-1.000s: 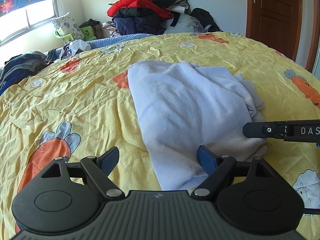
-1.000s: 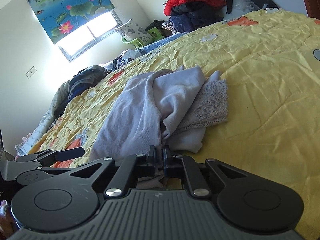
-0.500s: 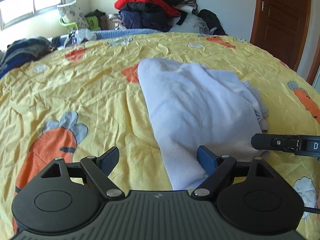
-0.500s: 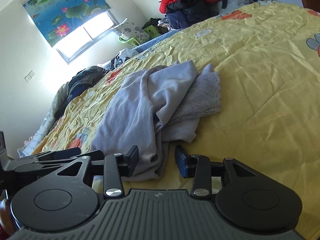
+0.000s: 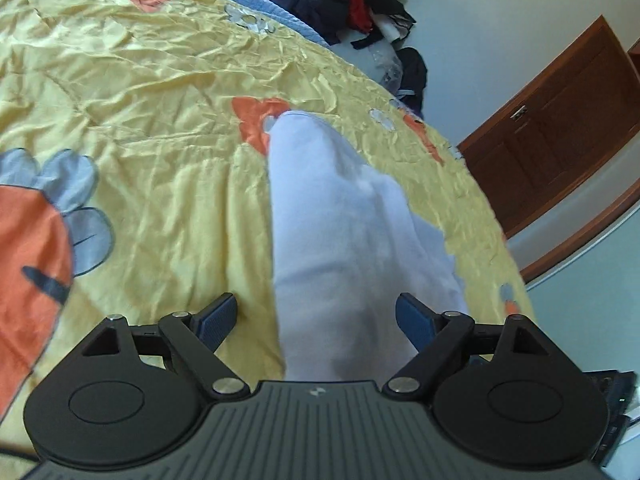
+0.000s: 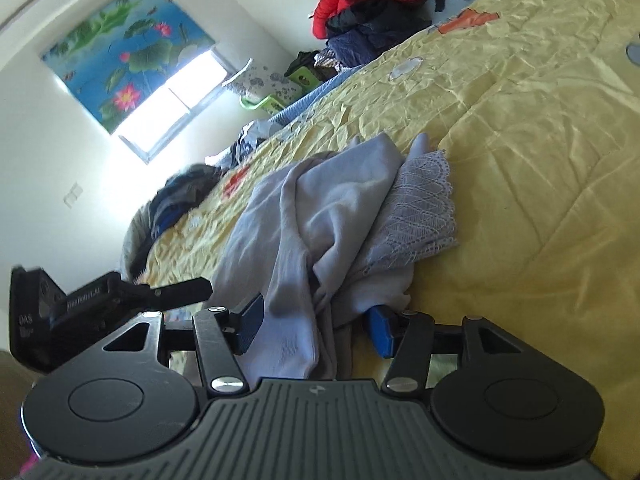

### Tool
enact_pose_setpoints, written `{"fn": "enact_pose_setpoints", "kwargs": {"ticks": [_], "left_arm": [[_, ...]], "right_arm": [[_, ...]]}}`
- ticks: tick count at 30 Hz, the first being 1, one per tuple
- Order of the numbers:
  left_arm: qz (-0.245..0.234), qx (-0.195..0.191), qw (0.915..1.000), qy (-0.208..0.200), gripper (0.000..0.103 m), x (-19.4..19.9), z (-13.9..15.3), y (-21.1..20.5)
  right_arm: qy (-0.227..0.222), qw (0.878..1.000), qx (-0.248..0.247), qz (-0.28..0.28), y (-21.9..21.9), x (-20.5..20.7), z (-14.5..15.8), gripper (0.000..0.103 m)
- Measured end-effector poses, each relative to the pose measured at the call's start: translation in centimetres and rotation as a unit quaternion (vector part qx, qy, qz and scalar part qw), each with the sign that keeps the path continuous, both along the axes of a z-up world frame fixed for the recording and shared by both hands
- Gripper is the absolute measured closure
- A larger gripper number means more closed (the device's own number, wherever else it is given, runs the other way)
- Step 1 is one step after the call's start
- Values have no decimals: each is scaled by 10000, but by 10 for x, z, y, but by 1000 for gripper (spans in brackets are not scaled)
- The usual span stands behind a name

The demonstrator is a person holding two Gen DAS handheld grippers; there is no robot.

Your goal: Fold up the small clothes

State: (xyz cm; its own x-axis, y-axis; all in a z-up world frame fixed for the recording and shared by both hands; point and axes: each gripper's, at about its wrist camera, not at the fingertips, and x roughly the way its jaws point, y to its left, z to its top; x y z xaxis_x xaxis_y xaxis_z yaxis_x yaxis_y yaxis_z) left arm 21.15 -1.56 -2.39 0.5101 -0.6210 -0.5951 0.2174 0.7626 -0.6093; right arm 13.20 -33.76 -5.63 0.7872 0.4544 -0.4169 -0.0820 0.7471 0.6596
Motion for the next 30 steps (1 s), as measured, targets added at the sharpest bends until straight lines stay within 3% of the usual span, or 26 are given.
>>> {"fn": "enact_pose_setpoints", "kwargs": {"ticks": [6,9,11,12,15,16,19,24,30], "left_arm": [[38,-618,9981,4,12,25,-8,-7],[126,-725,9973,10,12,34,-9,-12],[139,-695,9975,-12,12,34,-8,-14],[136,-642,9978,-48,16,33,-8,-15],[228,-149,9995,-180,56,30,-7,-16],[228,-68,9995,-205,65,29,-7,-15],[271,-200,9992,-195,78,27,-8,-8],[335,44,9977,-592,81,18,10,-1],[571,359,9896,-1271,81,11,49,26]], "right_arm": [[-97,9999,-13,-106,3,24,-2,45],[-119,9998,-41,-160,7,36,-3,45],[-120,9998,-26,-159,8,41,-5,58],[-105,9998,-5,-167,8,42,-6,60],[-51,9997,110,-200,5,42,-9,68],[-27,9996,167,-223,4,41,-10,69],[-22,9995,196,-239,9,39,-8,72],[-199,9996,163,-108,25,40,7,74],[-603,9980,-56,179,58,49,36,74]]}}
